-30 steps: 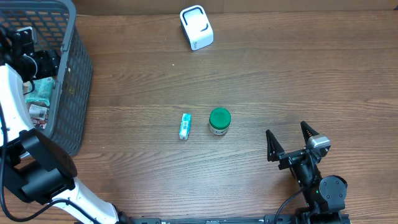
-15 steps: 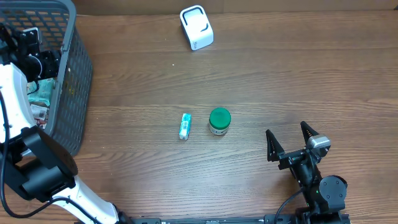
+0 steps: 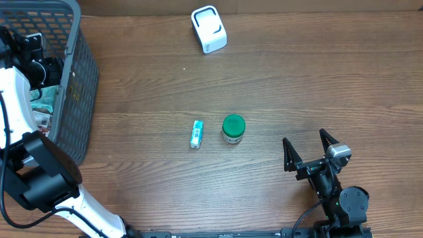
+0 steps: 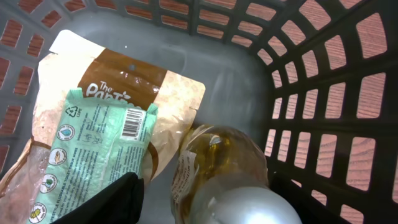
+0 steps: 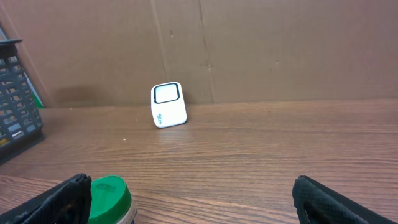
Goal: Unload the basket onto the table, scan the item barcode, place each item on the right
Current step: 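Grasp the yellow Vim bottle in the basket with the left gripper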
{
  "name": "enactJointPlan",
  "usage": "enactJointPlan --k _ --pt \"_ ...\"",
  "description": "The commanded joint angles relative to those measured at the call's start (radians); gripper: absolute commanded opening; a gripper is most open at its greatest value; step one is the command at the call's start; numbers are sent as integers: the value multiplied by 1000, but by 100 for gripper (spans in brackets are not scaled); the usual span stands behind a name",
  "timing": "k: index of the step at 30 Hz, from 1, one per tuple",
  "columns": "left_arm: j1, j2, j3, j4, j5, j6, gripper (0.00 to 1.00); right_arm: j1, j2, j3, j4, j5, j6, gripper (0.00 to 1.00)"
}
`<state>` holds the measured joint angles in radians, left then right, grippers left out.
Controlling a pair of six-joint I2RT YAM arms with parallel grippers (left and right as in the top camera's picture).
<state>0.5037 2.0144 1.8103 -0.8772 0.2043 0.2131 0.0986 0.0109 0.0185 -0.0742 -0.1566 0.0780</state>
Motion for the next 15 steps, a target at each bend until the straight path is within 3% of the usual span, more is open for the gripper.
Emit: enactJointPlan --k 1,3,15 --pt "-2 13 -9 -8 -13 -2 60 -5 -8 -11 5 5 0 100" --pt "-2 13 -9 -8 -13 -11 53 -5 -8 -11 5 5 0 100" --pt "-2 24 -9 -23 -13 -11 52 -5 -8 -11 5 5 0 100"
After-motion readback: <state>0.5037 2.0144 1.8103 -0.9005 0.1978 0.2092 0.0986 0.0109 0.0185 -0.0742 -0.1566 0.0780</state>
